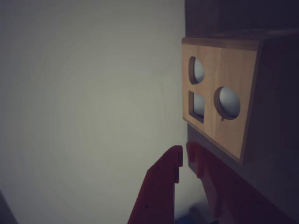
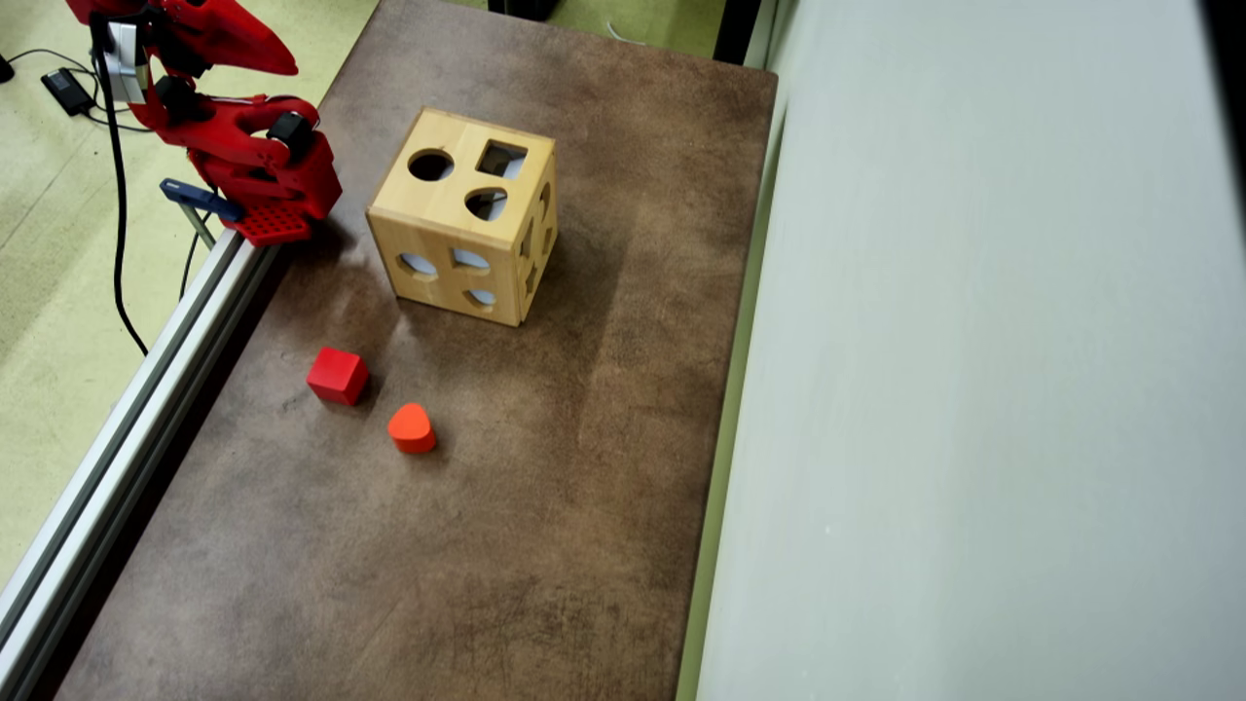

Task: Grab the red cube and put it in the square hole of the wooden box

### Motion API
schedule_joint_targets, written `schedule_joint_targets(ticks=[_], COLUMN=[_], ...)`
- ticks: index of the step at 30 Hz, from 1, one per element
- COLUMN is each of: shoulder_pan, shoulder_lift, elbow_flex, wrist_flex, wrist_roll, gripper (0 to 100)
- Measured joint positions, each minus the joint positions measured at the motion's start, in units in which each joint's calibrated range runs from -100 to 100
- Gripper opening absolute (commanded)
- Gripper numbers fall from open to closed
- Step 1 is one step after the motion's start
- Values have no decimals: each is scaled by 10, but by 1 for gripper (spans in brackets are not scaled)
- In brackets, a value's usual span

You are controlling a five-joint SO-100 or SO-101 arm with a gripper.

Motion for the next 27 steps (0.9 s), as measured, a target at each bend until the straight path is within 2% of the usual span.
schedule_joint_targets(ticks=[5,10,13,18,23,27], shoulder_pan=[0,5,47,172,216,252], shoulder_lift=[153,319,413,581,692,712], elbow_flex=[-33,-153,-216,-232,-233,-233], wrist_flex=[0,0,0,0,0,0], wrist_roll=[0,0,0,10,91,164], gripper=[3,3,3,3,3,3])
